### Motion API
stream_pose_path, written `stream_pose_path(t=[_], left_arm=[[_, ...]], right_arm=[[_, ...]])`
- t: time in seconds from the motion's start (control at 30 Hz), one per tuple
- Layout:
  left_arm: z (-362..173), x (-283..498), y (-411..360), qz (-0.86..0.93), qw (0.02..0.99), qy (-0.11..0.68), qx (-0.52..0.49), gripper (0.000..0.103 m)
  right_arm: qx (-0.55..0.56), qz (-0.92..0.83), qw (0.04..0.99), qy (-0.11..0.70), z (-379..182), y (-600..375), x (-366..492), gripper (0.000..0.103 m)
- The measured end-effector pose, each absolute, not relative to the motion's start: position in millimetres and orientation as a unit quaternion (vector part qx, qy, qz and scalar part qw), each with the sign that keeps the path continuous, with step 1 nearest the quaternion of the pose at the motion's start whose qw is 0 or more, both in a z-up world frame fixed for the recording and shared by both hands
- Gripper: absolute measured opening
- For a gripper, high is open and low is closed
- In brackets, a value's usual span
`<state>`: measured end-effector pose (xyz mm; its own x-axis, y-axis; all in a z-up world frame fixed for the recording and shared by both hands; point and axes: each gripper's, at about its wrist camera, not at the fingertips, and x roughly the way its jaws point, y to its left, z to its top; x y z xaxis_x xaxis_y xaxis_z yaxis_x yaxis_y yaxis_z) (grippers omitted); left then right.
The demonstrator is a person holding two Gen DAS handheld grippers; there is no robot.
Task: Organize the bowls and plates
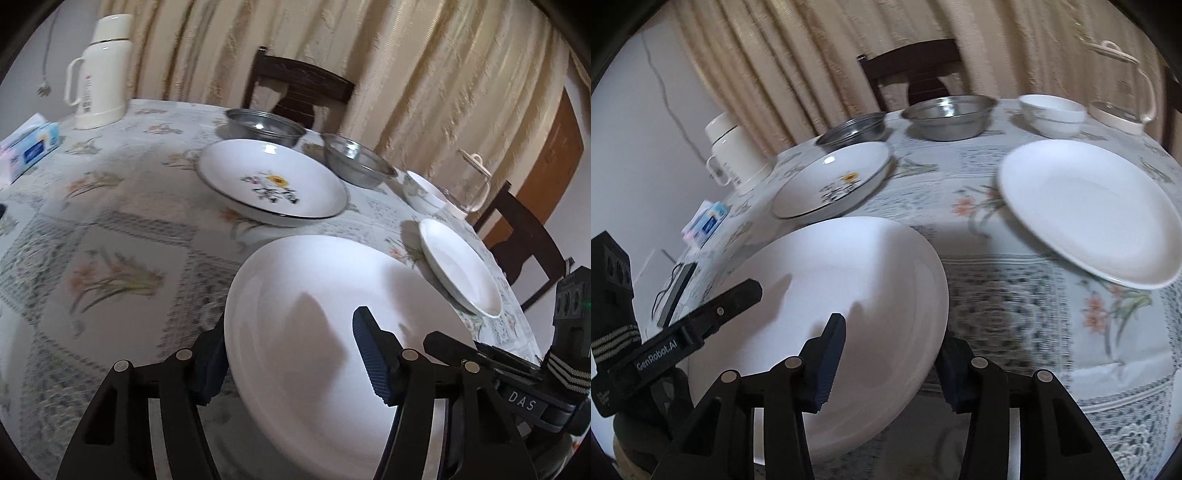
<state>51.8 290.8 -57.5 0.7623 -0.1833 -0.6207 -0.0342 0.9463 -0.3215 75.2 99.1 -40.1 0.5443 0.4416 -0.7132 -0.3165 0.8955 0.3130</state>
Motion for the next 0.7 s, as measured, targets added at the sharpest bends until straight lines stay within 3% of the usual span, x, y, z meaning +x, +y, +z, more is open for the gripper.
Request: stream_pose_path(t=[0.7], left_arm=[[-63.6, 37.0, 379.8, 0.064, 0.925, 0.326, -0.183, 0.063]], right_arm=[[0.017, 0.269, 0.867, 0.419, -40.1, 191.7, 87.2, 0.049]])
